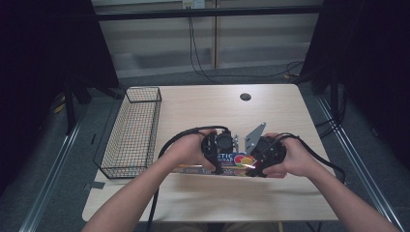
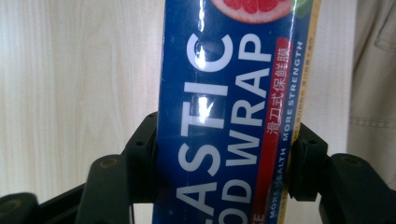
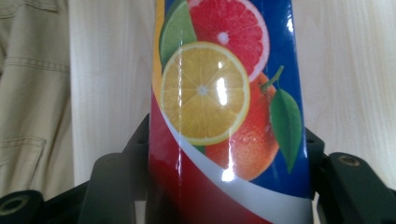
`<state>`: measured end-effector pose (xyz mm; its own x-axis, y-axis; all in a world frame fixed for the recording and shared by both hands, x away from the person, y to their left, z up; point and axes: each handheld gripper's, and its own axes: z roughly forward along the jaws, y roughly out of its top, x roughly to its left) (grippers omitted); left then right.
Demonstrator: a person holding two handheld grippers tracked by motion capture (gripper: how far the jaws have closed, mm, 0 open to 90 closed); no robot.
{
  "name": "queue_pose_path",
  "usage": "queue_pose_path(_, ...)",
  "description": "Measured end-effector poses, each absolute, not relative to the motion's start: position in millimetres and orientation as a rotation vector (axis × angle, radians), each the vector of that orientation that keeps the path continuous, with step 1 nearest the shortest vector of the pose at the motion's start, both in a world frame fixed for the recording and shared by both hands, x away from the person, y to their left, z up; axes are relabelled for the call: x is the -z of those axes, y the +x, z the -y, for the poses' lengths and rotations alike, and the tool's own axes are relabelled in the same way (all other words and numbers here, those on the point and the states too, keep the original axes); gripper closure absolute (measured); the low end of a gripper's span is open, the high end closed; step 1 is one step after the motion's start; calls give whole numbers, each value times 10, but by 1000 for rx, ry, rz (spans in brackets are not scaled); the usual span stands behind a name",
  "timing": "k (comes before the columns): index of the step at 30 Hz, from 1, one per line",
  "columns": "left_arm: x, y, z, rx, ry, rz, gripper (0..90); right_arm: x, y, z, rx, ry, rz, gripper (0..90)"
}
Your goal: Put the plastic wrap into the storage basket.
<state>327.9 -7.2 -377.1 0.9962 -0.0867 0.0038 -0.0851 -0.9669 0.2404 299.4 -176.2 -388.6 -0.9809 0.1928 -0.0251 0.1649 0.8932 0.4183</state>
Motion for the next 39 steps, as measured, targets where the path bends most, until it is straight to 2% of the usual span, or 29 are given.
queue_pose_path(1,3761,3269,74,47,2901,118,421,3882,2994,1769,-657,275,-2999,418)
queue_pose_path(8,3689,3189,73,1,2907,72,430,3863,3012,1803,-696,217,-3009,395)
queue_pose_path(9,3685,3185,70,2,2910,66,431,3874,3029,1810,-707,239,-3013,354)
queue_pose_path(13,3664,3178,13,-26,2922,41,433,3901,3078,1881,-794,278,-3010,307)
queue_pose_path(15,3655,3176,-33,-3,2907,-12,433,3914,3086,1927,-839,310,-2993,225)
queue_pose_path(21,3551,3243,-154,-6,2895,-109,433,3887,3155,2131,-982,443,-2938,140)
queue_pose_path(23,3522,3262,-191,33,2880,-171,432,3873,3175,2196,-953,497,-2899,124)
queue_pose_path(29,3453,3343,-314,17,2864,-271,431,3857,3217,2433,-982,621,-2793,85)
queue_pose_path(39,3408,3447,-476,26,2854,-412,429,3987,3165,2490,-974,685,-2744,47)
